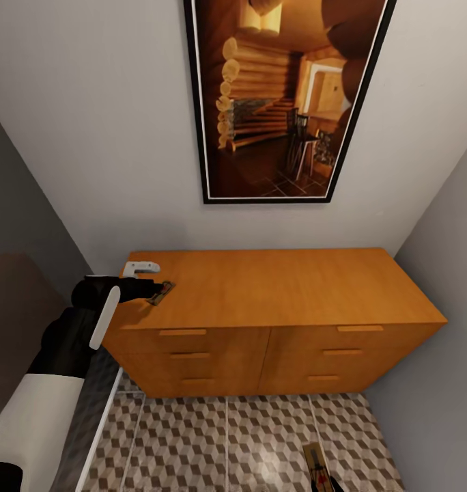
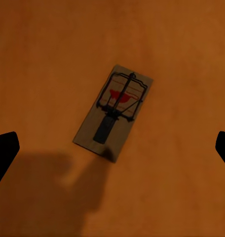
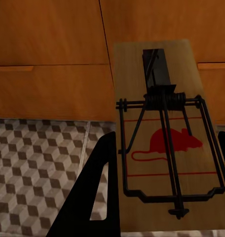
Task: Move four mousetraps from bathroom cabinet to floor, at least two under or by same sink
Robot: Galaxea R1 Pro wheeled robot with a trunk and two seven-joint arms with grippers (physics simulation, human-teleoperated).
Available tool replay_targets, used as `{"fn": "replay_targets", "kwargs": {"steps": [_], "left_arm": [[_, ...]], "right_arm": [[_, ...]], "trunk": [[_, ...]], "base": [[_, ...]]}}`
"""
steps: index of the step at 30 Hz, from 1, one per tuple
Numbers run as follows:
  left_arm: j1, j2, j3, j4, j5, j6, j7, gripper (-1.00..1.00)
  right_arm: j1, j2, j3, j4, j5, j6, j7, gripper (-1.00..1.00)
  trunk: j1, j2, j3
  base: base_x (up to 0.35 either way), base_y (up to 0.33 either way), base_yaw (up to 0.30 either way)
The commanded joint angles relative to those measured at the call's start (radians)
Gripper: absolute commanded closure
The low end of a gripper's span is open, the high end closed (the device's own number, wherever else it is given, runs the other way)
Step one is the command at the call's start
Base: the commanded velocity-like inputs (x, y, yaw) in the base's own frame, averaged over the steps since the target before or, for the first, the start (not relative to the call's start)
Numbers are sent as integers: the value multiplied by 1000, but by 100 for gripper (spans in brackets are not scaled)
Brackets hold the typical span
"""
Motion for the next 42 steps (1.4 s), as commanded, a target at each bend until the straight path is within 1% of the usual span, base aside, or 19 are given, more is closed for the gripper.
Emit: {"fn": "replay_targets", "kwargs": {"steps": [1,29,42], "left_arm": [[-1,1,-1,-1,1,4,-1,-100],[5,1,-1,0,0,3,-1,-100],[7,1,-1,0,0,2,-1,-100]], "right_arm": [[-1,0,-9,0,7,-3,3,100],[-1,0,-9,0,7,-3,3,100],[-1,0,-9,0,7,-3,3,100]], "trunk": [[0,-2,-3],[0,-2,-16],[0,-2,-16]], "base": [[0,0,0],[1,0,0],[198,0,0]]}}
